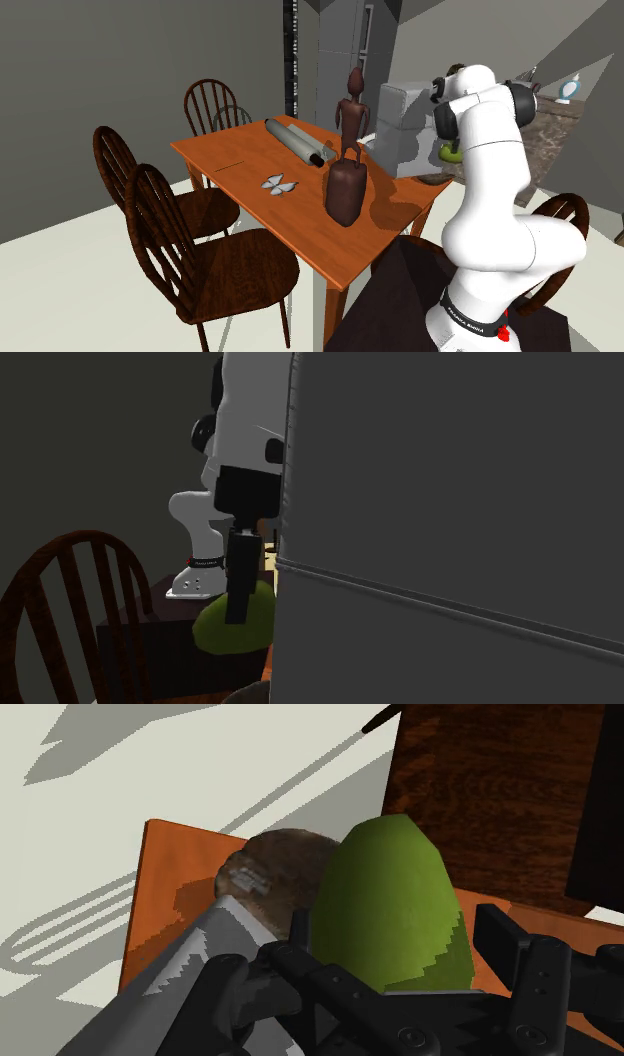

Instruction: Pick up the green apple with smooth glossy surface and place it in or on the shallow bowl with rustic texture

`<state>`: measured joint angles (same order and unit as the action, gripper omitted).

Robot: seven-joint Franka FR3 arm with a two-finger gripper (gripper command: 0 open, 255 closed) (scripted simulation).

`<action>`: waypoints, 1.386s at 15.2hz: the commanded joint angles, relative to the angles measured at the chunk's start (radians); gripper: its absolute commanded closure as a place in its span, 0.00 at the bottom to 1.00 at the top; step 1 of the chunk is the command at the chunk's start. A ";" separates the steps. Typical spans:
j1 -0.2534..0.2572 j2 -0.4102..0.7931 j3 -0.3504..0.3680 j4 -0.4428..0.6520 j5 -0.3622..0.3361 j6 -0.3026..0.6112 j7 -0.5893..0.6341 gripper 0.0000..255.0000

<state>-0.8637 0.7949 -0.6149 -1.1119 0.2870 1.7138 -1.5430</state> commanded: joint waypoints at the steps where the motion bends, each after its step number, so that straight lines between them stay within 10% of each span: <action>1: -0.081 0.146 0.049 0.254 0.029 -0.098 -0.024 1.00; 21: -0.075 0.179 0.118 0.085 0.002 0.110 -0.015 1.00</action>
<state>-0.9723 0.9199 -0.5191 -1.0240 0.2892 1.8318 -1.5515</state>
